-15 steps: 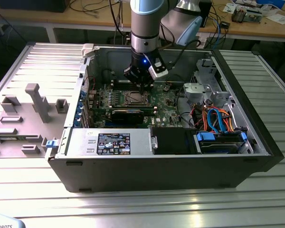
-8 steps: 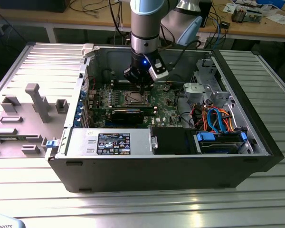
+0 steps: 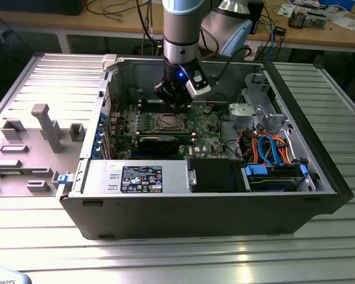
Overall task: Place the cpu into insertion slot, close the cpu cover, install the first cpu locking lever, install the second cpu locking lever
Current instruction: 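Install the second cpu locking lever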
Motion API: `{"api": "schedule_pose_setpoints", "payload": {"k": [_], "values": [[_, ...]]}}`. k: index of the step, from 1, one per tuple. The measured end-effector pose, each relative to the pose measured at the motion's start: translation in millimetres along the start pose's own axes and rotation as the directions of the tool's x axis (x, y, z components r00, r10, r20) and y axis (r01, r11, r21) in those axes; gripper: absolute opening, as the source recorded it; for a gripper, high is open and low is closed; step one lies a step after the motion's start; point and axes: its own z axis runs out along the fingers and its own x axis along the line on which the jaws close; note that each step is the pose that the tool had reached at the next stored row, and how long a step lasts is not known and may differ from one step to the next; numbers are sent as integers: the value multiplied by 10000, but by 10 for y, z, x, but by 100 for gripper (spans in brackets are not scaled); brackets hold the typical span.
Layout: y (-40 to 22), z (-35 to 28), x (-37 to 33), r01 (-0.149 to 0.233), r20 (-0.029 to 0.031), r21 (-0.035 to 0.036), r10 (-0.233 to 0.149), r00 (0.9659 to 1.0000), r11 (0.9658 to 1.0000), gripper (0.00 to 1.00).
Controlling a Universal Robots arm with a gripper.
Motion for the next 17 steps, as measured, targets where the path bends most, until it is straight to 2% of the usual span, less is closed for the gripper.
{"api": "schedule_pose_setpoints", "payload": {"k": [5,8,12,17], "values": [[-65,-2,2,0,-1,15,0,10000,10000,11],[-75,-6,2,0,-3,29,0,10000,10000,11],[-75,-78,-1,0,-1,28,0,10000,10000,11],[-105,-87,0,0,-1,32,0,10000,10000,11]]}}
